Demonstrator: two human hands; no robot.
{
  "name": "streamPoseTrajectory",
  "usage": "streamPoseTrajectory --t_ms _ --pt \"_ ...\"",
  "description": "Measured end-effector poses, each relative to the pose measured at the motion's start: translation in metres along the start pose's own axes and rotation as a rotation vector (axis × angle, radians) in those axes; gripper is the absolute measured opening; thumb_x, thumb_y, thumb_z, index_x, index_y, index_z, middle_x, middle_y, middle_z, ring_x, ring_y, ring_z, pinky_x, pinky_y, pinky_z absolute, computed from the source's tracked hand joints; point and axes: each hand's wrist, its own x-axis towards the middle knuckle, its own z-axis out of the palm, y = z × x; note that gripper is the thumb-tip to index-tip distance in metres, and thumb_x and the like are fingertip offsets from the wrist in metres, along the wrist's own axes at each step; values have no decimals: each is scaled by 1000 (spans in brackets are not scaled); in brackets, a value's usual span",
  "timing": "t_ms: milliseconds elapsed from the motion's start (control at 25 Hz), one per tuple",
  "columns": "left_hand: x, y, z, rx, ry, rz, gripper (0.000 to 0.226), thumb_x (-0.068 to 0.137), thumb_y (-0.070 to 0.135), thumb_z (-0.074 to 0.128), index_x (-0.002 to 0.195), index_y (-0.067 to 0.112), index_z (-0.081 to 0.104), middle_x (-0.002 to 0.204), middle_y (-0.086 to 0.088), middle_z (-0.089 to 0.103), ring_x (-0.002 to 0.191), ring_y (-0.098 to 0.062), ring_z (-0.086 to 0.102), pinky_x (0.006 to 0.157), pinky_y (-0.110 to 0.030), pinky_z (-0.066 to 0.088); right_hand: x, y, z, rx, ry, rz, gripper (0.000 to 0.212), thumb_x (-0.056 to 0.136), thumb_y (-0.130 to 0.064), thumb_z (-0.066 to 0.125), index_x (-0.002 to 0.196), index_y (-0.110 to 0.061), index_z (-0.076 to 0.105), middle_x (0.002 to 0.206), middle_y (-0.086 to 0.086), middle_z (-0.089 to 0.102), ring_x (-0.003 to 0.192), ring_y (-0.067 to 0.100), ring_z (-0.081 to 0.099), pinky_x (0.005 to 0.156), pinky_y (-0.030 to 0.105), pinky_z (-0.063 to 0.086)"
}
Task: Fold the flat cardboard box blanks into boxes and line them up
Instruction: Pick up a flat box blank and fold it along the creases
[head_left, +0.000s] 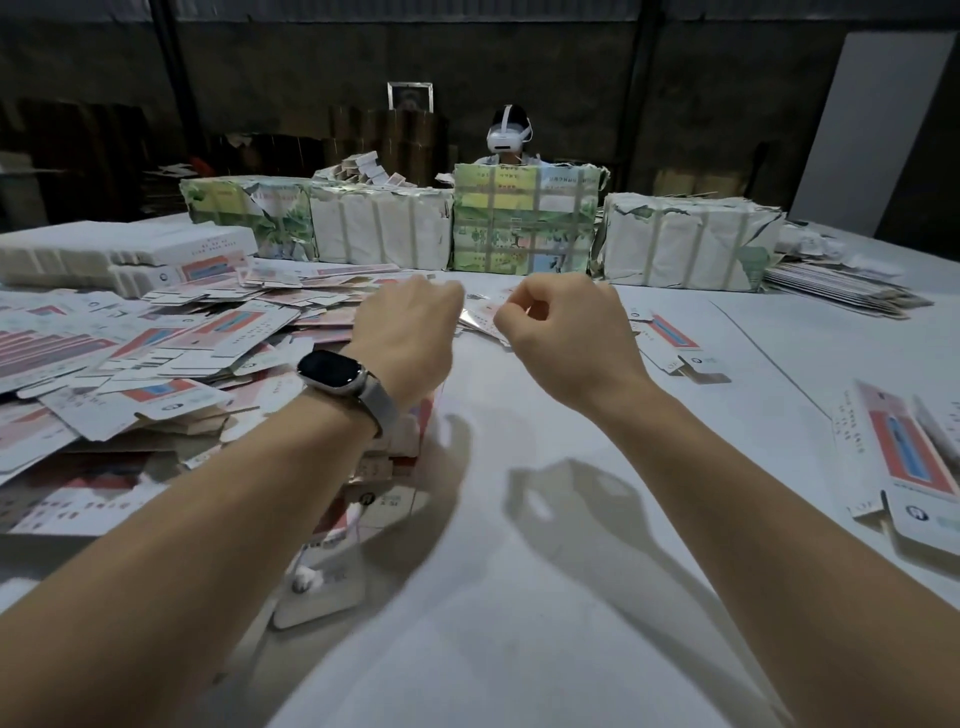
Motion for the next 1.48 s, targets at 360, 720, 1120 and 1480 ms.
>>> streamPoseTrajectory --t_ms 360,720,1120,1480 --pt "7 27 -30 -1345 -44 -207 39 82 -6 69 105 25 62 98 2 72 83 -12 72 53 -17 54 12 15 -26 216 343 75 42 87 -26 61 127 -31 46 122 -3 41 112 13 38 94 27 39" --pt "-9 56 -32 -1773 -363 12 53 87 -2 40 128 26 60 102 4 76 73 -14 71 54 -30 57 1 0 -37 586 458 -4 82 75 -4 57 147 -30 27 138 3 34 136 22 39 100 44 52" --pt "-28 76 -10 -1401 -46 143 66 88 42 40 153 35 32 142 8 55 122 -8 59 103 -39 51 -12 -8 -30 648 426 -196 101 72 19 43 149 -37 12 163 -15 10 149 0 11 121 41 27" --pt "-24 65 -4 -1716 -271 239 49 95 48 53 142 44 43 136 11 62 114 -11 67 87 -41 60 -17 -12 -24 908 120 -295 64 98 -3 35 152 -34 20 162 -4 27 145 4 31 115 23 34"
